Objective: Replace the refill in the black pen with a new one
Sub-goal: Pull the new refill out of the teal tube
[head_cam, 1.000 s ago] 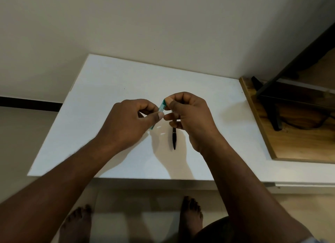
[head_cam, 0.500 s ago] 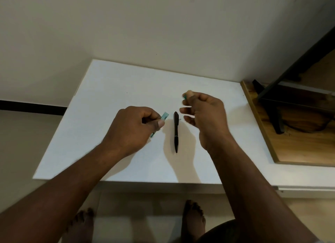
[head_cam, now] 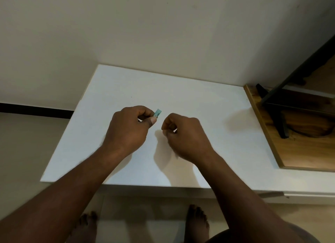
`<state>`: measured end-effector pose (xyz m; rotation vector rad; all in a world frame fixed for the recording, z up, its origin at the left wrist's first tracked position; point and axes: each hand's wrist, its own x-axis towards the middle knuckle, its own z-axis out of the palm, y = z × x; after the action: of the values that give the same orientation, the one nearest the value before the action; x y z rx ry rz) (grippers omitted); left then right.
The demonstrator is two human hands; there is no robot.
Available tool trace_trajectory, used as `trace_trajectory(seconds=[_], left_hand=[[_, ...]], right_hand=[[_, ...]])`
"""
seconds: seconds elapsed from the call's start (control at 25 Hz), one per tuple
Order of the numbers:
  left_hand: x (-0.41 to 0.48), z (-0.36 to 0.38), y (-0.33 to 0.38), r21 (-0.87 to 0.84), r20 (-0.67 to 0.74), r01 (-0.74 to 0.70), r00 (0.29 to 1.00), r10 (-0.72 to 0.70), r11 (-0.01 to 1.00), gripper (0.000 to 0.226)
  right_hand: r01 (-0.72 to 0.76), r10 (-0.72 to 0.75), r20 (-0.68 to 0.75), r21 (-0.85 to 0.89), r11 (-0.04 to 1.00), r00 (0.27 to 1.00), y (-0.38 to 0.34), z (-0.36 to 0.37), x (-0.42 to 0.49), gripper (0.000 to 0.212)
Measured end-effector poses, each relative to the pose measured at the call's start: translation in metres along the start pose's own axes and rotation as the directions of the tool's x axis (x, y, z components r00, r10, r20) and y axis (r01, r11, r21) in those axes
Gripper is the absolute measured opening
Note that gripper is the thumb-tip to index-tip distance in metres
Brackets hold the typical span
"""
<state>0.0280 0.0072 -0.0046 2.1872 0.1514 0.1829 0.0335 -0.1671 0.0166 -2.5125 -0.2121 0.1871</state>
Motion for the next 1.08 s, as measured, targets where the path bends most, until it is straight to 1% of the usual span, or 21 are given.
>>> trace_trajectory(seconds=[0.12, 0.2, 0.28, 0.4, 0.44, 0.48, 0.52, 0.56, 0.64, 0.68, 0.8, 0.88, 1.0, 1.08], left_hand=[[0.001, 0.001, 0.000, 0.008, -0.010, 0.011, 1.000, -0.011, 1.000, 0.011], [0.001, 0.000, 0.000, 0.028, -0.019, 0.001, 1.000, 0.000, 1.000, 0.010], [0.002, -0.002, -0.001, 0.065, -0.023, -0.015, 1.000, 0.016, 0.998, 0.010], [0.002, -0.006, 0.000, 0.115, -0.008, -0.045, 0.999, 0.046, 0.992, 0.009], [0.002, -0.006, 0.001, 0.118, -0.004, -0.054, 0.998, 0.055, 0.992, 0.009], [0.002, -0.006, 0.001, 0.119, -0.002, -0.065, 0.998, 0.066, 0.991, 0.009], [0.001, -0.007, 0.002, 0.123, 0.000, -0.084, 0.996, 0.085, 0.989, 0.009], [0.001, -0.006, 0.003, 0.130, 0.004, -0.110, 0.994, 0.110, 0.985, 0.011], [0.000, -0.006, 0.004, 0.138, 0.009, -0.165, 0.986, 0.165, 0.977, 0.014], [0.000, -0.006, 0.005, 0.142, 0.007, -0.186, 0.982, 0.187, 0.972, 0.015], [0.000, -0.007, 0.008, 0.213, -0.009, -0.270, 0.960, 0.278, 0.939, 0.018], [-0.002, -0.010, 0.010, 0.322, 0.015, -0.376, 0.920, 0.392, 0.869, 0.021], [-0.003, -0.013, 0.012, 0.487, 0.097, -0.515, 0.834, 0.543, 0.705, 0.024], [-0.002, -0.016, 0.013, 0.528, 0.119, -0.544, 0.808, 0.577, 0.653, 0.025]], right_hand=[[0.046, -0.045, 0.022, -0.044, 0.998, 0.999, 0.001, 0.009, -0.002, 0.025], [0.057, -0.061, -0.033, -0.095, 0.994, 0.998, 0.003, 0.012, -0.001, 0.024], [0.032, -0.041, -0.106, -0.086, 0.996, 0.993, 0.006, 0.010, 0.002, 0.020], [-0.033, 0.035, -0.173, 0.013, 0.999, 0.984, 0.010, 0.003, 0.009, 0.010], [-0.062, 0.078, -0.183, 0.092, 0.994, 0.980, 0.010, 0.000, 0.010, 0.007], [-0.094, 0.131, -0.181, 0.199, 0.976, 0.975, 0.009, -0.002, 0.011, 0.009], [-0.130, 0.189, -0.160, 0.323, 0.937, 0.969, 0.008, -0.005, 0.012, 0.012], [-0.171, 0.246, -0.113, 0.453, 0.875, 0.963, 0.006, -0.008, 0.011, 0.013], [-0.260, 0.327, 0.025, 0.663, 0.702, 0.945, -0.001, -0.013, 0.009, 0.015], [-0.304, 0.346, 0.096, 0.725, 0.618, 0.933, -0.004, -0.015, 0.008, 0.019], [-0.417, 0.343, 0.279, 0.795, 0.441, 0.897, -0.011, -0.018, 0.004, 0.035], [-0.468, 0.317, 0.365, 0.803, 0.368, 0.875, -0.014, -0.018, 0.002, 0.041], [-0.513, 0.300, 0.427, 0.792, 0.331, 0.853, -0.016, -0.017, 0.000, 0.044], [-0.531, 0.303, 0.446, 0.784, 0.323, 0.842, -0.016, -0.017, 0.000, 0.045]])
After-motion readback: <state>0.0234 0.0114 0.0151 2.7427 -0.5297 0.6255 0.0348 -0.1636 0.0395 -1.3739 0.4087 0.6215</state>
